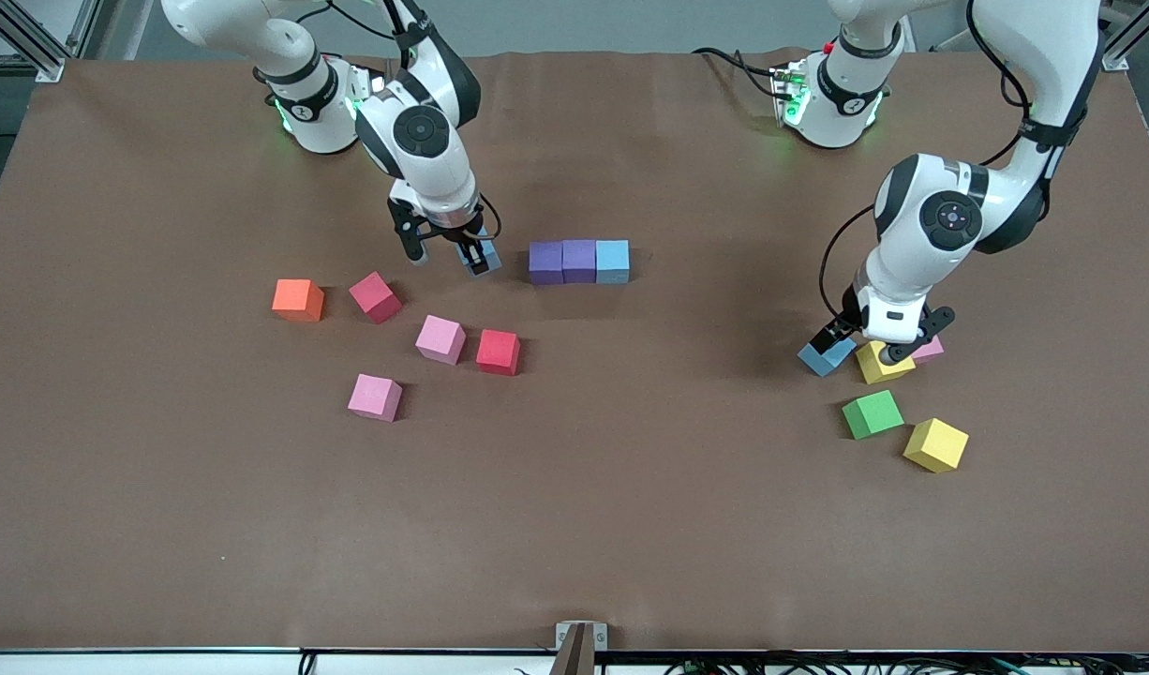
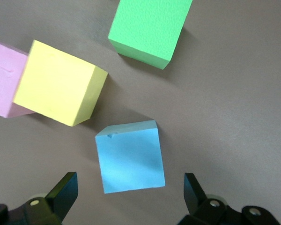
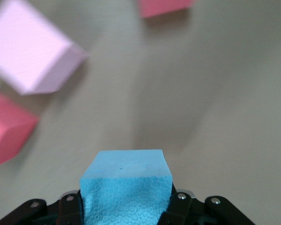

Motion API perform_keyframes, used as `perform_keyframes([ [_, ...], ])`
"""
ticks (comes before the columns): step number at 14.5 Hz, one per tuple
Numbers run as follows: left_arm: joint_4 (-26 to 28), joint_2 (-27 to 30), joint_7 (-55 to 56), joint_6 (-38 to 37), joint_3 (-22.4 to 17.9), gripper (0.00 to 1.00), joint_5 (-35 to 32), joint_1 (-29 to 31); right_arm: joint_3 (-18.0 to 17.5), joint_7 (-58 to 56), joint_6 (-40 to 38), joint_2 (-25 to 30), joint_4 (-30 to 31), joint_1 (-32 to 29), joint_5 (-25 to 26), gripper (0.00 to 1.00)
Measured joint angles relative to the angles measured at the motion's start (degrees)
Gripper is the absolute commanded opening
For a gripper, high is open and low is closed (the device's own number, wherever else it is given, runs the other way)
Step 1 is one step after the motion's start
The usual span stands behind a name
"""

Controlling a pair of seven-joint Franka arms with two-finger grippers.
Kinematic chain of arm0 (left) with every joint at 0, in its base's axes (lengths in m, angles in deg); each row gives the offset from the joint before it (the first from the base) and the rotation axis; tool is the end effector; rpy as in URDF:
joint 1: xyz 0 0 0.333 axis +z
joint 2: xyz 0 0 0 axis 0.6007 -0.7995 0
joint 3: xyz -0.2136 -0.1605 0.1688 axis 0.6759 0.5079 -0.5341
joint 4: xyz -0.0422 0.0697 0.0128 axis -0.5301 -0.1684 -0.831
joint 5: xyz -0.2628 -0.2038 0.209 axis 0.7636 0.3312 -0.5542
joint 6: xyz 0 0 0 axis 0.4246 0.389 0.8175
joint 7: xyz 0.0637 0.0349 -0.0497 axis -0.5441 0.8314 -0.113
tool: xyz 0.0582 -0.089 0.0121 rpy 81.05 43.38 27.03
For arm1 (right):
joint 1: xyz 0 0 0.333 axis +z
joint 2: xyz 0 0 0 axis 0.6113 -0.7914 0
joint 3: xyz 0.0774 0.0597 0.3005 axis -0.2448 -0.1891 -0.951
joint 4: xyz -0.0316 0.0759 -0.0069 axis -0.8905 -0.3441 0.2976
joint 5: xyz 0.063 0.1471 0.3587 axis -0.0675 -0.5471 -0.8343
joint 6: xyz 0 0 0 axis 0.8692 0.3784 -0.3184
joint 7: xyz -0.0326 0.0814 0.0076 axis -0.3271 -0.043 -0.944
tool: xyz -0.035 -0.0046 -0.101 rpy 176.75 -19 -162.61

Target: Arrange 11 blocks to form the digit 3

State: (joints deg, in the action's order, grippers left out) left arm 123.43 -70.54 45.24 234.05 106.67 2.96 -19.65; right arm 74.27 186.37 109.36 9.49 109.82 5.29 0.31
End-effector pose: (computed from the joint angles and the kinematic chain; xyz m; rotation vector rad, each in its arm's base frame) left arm 0.5083 -0.0966 0.2500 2.9683 0.9560 0.0650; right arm 0.3791 0.3520 0.2735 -2.6911 1.5883 0.0312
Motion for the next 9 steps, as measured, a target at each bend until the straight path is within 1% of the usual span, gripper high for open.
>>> perform_keyframes([
  [3,-1.33,-2.42,0.00,0.32,0.00,1.00,0.00,0.02,-0.16,-9.81,-1.72,-2.21,-6.58,0.12,0.02,0.01],
  [5,-2.44,-3.96,0.00,0.34,-0.02,1.00,0.00,0.03,-0.25,-17.63,-5.21,-6.54,-13.49,0.34,0.04,0.01],
  [7,-3.33,-5.13,0.00,0.35,-0.03,1.00,0.00,0.04,-0.35,-26.66,-10.51,-12.17,-21.78,0.61,0.12,0.01],
  [9,-3.88,-5.98,0.00,0.35,-0.06,1.00,0.00,0.04,-0.34,-38.46,-13.27,-16.78,-27.52,0.70,0.12,0.01],
])
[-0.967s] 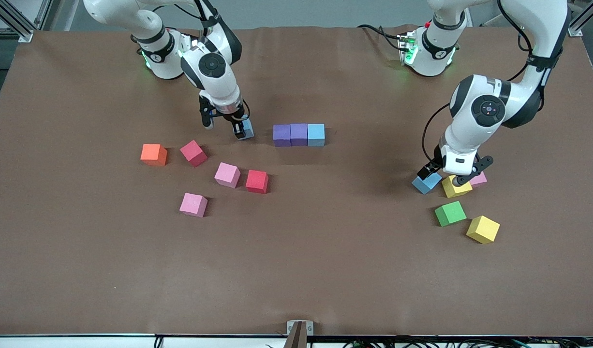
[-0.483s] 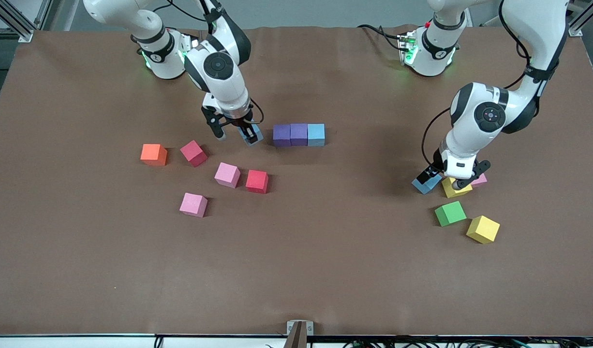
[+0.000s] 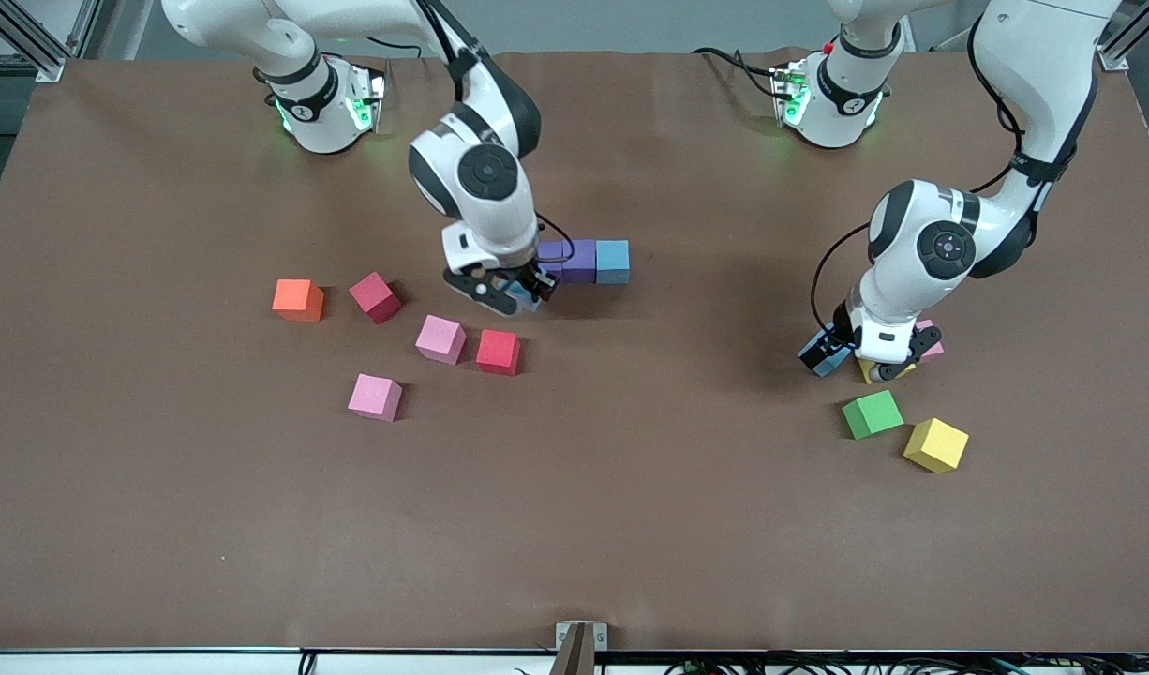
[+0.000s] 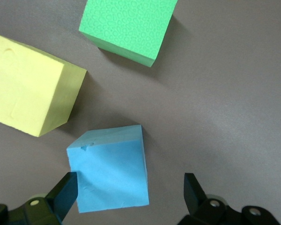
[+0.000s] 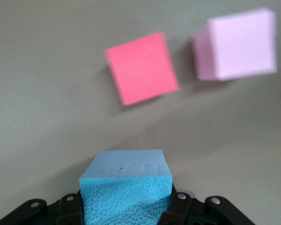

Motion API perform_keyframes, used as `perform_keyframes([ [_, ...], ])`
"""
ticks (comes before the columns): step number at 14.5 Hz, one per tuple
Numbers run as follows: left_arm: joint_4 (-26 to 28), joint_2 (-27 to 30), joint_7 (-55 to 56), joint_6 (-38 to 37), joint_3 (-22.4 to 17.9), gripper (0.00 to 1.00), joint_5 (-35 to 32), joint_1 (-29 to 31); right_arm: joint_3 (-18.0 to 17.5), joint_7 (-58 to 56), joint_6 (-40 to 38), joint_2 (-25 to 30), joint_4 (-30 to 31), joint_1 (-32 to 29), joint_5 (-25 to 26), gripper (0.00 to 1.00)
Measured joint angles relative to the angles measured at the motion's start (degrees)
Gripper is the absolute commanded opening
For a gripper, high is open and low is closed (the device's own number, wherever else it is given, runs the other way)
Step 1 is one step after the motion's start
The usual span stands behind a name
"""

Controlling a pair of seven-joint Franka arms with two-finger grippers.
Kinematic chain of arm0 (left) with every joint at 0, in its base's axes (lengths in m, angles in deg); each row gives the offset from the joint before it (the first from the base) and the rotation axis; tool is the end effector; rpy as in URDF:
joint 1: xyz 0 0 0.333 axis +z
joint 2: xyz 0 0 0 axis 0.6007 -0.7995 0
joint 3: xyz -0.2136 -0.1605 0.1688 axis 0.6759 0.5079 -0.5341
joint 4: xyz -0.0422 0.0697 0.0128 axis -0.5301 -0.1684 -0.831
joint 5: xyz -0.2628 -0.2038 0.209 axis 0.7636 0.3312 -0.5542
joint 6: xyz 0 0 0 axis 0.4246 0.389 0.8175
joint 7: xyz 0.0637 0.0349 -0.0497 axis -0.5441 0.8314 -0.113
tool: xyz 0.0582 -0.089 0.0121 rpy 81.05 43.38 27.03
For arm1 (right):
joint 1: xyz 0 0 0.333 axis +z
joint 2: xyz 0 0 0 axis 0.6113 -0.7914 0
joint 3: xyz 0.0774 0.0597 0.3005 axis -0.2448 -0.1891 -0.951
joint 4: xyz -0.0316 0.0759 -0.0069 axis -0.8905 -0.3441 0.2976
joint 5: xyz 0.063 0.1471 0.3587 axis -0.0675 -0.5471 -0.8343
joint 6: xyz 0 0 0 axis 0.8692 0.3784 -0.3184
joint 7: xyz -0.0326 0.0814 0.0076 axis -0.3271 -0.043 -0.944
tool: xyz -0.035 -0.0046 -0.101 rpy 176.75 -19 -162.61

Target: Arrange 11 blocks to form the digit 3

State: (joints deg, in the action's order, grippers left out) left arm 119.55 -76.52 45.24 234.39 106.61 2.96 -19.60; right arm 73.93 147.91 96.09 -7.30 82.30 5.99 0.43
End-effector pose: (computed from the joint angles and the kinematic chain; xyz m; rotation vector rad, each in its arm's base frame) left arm 0.5257 -0.0997 0.2268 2.9326 0.9632 0.0034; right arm 0.4572 0.4418 0.2800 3.0776 -0.5765 -0.0709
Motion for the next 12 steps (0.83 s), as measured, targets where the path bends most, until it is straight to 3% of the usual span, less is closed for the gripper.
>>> perform_keyframes([
  [4,-0.10,-0.55,-0.17,0.00,-0.07,1.00,-0.28,0.32,0.15,-15.15,-0.16,-2.98,-1.97,-0.13,0.00,0.01],
  [12,-2.76,-0.40,-0.22,-0.92,-0.05,1.00,-0.40,0.94,-0.04,-17.01,6.84,-7.39,-1.85,0.08,0.00,0.01],
])
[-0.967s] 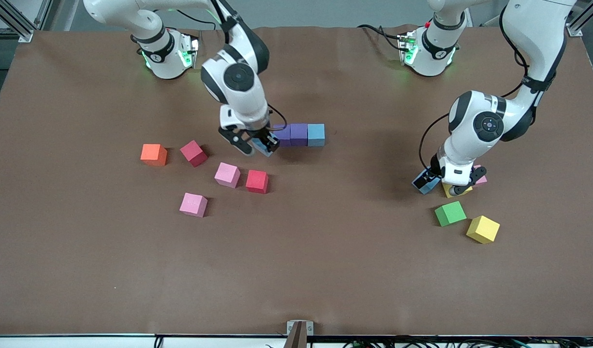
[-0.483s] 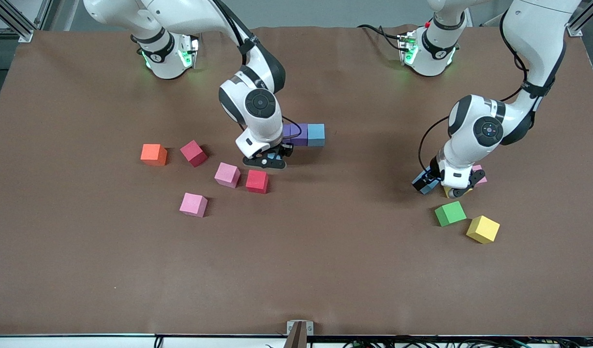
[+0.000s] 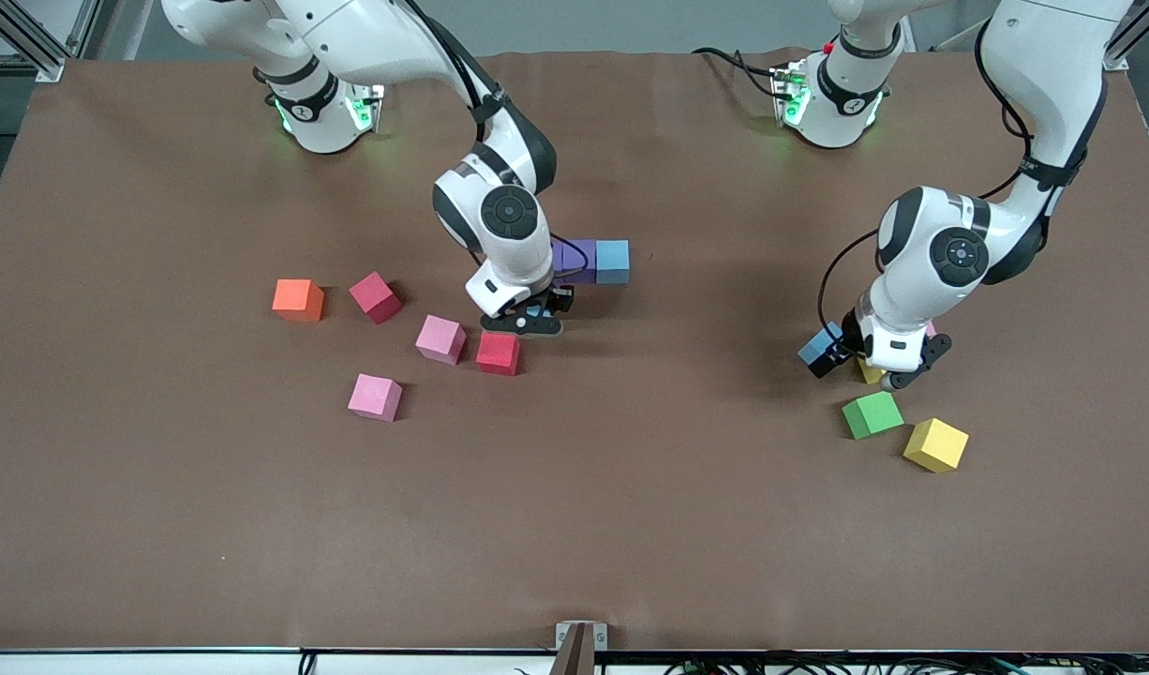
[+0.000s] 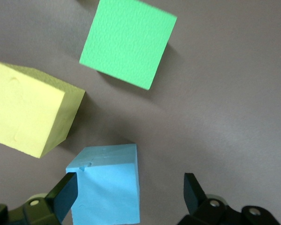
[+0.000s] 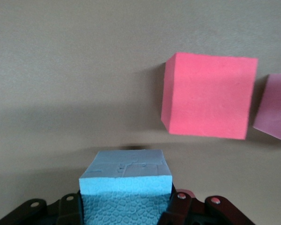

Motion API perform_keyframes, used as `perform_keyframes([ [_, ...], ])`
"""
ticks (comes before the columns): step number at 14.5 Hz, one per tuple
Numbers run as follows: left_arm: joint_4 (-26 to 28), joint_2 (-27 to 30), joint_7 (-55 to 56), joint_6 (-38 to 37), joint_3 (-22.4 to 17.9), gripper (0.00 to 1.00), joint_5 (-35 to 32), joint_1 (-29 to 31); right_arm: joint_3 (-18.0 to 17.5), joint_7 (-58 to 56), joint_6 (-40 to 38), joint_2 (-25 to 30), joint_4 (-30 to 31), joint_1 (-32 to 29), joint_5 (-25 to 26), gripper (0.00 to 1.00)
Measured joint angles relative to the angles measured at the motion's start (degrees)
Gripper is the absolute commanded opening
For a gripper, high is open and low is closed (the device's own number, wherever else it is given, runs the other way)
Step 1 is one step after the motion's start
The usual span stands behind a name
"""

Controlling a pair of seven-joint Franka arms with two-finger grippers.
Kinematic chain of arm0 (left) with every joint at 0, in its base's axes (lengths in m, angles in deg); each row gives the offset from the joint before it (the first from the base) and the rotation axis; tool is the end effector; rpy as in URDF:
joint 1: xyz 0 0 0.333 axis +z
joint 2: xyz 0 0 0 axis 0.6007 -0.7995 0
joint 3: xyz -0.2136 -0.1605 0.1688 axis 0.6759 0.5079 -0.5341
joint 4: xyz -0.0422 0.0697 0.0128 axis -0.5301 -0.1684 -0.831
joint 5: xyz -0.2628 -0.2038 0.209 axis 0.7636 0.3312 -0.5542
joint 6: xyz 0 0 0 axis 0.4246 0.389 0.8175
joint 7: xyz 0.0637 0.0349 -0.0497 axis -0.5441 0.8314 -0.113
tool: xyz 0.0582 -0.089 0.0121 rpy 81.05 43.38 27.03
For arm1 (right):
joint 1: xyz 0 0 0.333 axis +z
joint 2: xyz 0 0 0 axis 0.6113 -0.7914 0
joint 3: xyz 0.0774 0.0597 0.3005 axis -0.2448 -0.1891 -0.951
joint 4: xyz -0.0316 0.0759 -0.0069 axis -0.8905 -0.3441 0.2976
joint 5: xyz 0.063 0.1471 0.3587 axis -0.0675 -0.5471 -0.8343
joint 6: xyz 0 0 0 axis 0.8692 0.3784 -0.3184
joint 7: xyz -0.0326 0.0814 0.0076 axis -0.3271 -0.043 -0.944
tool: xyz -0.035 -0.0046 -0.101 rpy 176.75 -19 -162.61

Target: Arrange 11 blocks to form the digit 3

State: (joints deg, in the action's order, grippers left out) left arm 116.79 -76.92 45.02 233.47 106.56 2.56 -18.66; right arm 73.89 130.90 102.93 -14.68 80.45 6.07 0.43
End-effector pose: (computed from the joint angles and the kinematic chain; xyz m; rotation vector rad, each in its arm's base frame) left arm 0.5435 -0.0903 0.2396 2.9179 0.9802 0.0431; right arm 0.4659 0.4511 0.2209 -3.1271 0.1169 0.0451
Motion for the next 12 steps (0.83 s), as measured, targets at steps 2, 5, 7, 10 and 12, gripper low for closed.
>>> perform_keyframes([
  [2,-0.07,0.09,0.00,-0.76,0.01,1.00,-0.04,0.00,-0.04,-0.02,0.54,-0.72,0.29,0.17,0.00,0.01],
  [5,1.18,0.08,-0.05,-1.19,0.01,1.00,-0.10,0.00,-0.11,-0.01,2.76,-0.89,1.75,0.77,-0.02,0.01],
  [7,1.86,0.04,-0.05,-1.19,-0.03,1.00,-0.10,0.00,-0.11,0.01,4.74,-0.88,3.04,1.31,-0.02,0.01],
  [10,2.14,0.04,-0.05,-1.20,-0.09,1.00,-0.10,0.08,-0.09,0.01,5.09,-0.75,3.21,1.44,-0.03,0.01],
  [12,2.23,0.01,-0.05,-1.22,-0.13,1.00,-0.10,0.51,-0.12,0.01,5.28,-0.76,3.24,1.71,-0.03,0.01],
])
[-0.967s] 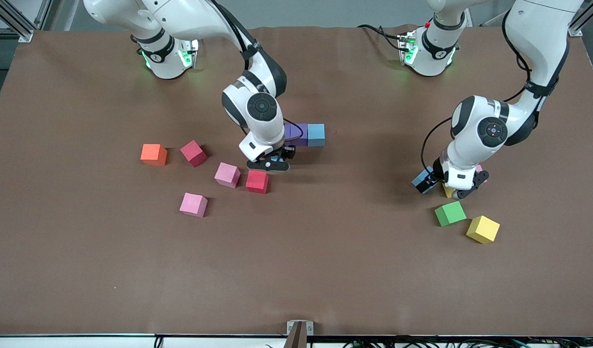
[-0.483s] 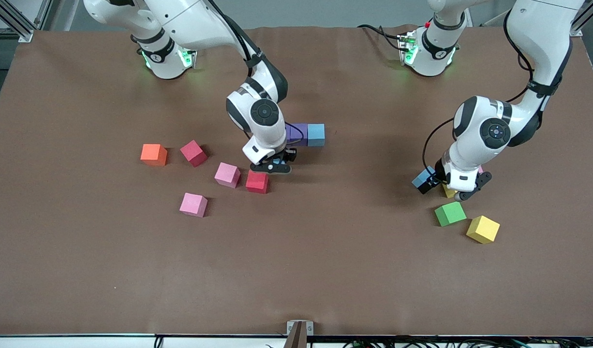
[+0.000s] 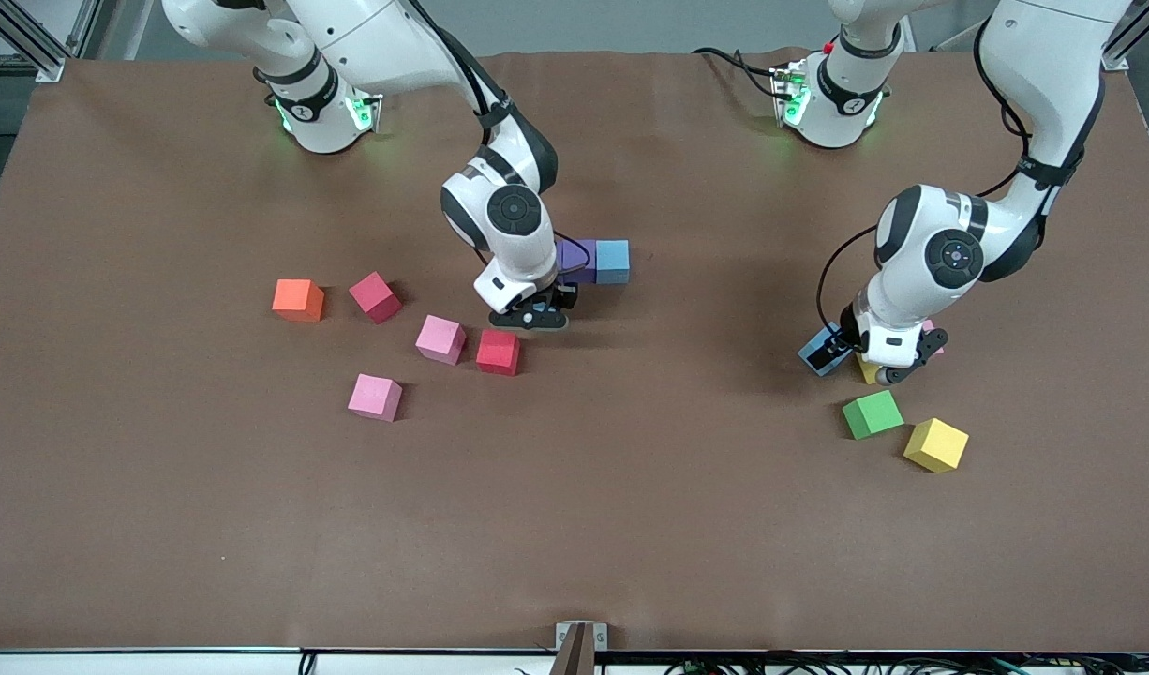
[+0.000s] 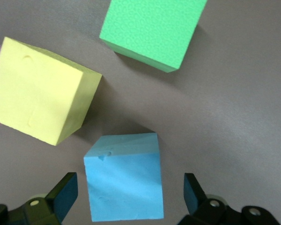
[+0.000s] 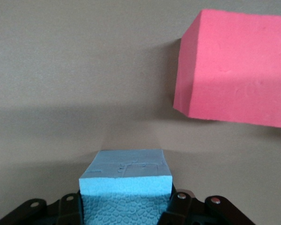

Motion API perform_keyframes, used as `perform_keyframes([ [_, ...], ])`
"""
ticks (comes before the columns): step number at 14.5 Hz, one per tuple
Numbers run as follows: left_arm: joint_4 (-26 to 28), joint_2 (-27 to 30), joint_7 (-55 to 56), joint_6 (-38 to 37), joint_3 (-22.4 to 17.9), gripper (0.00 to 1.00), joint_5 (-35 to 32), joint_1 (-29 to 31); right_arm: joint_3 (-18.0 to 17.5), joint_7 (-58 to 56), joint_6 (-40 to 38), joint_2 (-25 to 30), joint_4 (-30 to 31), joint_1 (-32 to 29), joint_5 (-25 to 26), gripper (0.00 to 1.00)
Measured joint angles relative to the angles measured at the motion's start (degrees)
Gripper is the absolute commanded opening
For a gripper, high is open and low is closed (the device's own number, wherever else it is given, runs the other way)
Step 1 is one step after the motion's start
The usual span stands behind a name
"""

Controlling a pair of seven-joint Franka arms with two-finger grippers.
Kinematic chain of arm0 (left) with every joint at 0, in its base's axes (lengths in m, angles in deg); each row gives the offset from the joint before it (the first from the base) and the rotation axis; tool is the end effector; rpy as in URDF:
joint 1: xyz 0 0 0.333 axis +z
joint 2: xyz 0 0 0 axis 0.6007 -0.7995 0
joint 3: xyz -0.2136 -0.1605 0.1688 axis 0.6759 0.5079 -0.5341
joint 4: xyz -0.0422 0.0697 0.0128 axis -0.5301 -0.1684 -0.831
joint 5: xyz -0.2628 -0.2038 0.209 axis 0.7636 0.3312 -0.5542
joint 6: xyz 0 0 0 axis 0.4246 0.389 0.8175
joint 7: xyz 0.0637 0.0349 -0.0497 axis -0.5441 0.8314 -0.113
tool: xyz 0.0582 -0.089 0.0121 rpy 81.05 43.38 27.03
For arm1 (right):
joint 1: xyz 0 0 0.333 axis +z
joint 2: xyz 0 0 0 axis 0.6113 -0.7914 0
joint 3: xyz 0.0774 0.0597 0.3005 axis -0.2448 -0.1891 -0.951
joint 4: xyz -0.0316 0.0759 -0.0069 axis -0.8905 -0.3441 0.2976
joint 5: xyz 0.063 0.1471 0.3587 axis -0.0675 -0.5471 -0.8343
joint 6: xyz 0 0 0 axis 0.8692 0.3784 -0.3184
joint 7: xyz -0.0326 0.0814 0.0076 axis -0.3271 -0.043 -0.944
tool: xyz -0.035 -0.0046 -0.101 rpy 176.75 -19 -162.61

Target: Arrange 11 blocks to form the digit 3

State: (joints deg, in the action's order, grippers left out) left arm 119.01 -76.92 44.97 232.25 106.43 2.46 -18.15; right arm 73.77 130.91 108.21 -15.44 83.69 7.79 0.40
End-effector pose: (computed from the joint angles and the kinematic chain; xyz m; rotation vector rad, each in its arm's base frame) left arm 0.5274 -0.0840 0.2233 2.9454 0.9949 -0.0359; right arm 0.4437 0.4575 0.1978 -3.1136 0.0711 0.0202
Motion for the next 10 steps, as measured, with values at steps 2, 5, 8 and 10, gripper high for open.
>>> perform_keyframes([
  [2,0.13,-0.20,0.00,-0.02,-0.01,1.00,0.00,0.33,-0.01,0.00,0.08,0.01,0.10,0.29,0.00,0.01],
  [5,0.24,-0.78,0.00,-0.02,0.00,1.00,0.00,0.37,-0.01,0.00,0.24,0.12,0.37,0.36,0.00,0.01],
  [8,0.25,-1.76,-0.01,-0.02,0.04,0.85,-1.18,0.36,-0.01,0.00,0.46,0.50,1.03,0.53,0.00,0.01],
  [10,0.23,-2.62,-0.01,0.00,0.04,0.59,-2.39,0.36,-0.01,0.00,0.47,0.76,1.50,0.72,0.00,0.01],
])
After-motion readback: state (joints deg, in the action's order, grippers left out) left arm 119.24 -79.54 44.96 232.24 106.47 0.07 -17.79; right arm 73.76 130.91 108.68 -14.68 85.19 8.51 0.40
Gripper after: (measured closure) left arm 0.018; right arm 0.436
